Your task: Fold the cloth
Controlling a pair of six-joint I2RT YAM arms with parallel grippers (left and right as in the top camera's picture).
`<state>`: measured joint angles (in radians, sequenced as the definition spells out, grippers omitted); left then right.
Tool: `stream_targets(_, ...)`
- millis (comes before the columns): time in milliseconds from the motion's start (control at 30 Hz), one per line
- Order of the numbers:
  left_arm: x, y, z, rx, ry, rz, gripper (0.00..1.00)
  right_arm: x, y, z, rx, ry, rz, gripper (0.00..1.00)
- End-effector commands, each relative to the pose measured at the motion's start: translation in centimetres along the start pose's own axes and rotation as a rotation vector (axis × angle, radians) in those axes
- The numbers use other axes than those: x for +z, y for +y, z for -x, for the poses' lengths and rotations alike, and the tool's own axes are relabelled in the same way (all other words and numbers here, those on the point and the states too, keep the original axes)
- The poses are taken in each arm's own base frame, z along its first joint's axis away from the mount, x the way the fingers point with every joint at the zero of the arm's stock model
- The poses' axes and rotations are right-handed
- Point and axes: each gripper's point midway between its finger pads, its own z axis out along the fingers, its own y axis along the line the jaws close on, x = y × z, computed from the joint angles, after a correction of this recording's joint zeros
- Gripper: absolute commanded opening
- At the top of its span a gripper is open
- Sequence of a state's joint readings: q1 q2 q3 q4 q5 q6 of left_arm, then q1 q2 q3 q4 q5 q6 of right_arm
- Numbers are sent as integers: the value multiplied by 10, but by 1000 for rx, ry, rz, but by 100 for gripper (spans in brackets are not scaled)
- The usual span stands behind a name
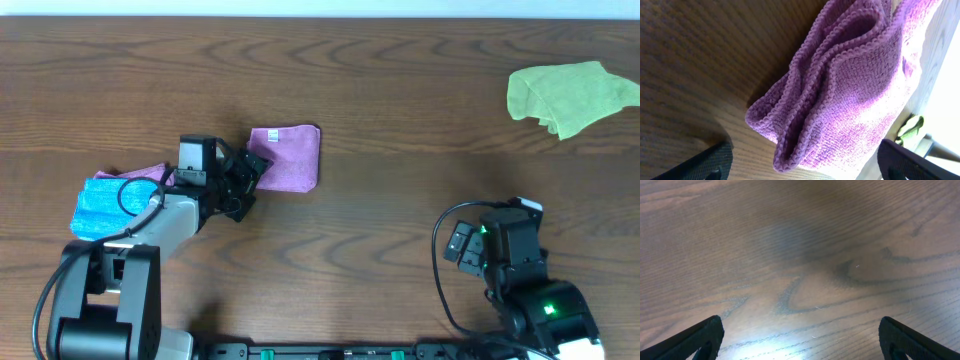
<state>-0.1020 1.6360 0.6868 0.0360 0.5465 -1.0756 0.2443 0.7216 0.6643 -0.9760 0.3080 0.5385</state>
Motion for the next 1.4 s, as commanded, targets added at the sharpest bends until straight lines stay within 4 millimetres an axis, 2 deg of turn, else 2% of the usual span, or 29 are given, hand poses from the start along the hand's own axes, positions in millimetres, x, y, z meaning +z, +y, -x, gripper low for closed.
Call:
stream_targets(0, 8, 35, 2, -43, -38, 98, 93, 1, -5, 0, 21, -9, -20, 99)
stream_targets(533, 7, 34, 21, -22, -143, 111, 88, 1, -5, 0, 21, -9, -20, 99)
stream_targets(800, 17, 25, 16, -9, -160, 92, 85, 1, -5, 0, 21, -9, -20, 99)
stream_targets(1000, 24, 31, 13, -13, -151, 109, 84, 1, -5, 0, 21, -9, -20, 99)
stream_targets(1067, 25, 33, 13, -24, -149, 116, 81, 1, -5, 0, 21, -9, -20, 99)
stream_targets(1200, 26, 36, 15, -33, -159, 126, 64, 1, -5, 0, 21, -9, -20, 99)
stream_targets(1367, 25, 37, 17, -35, -172, 130, 56, 1, -5, 0, 21, -9, -20, 99)
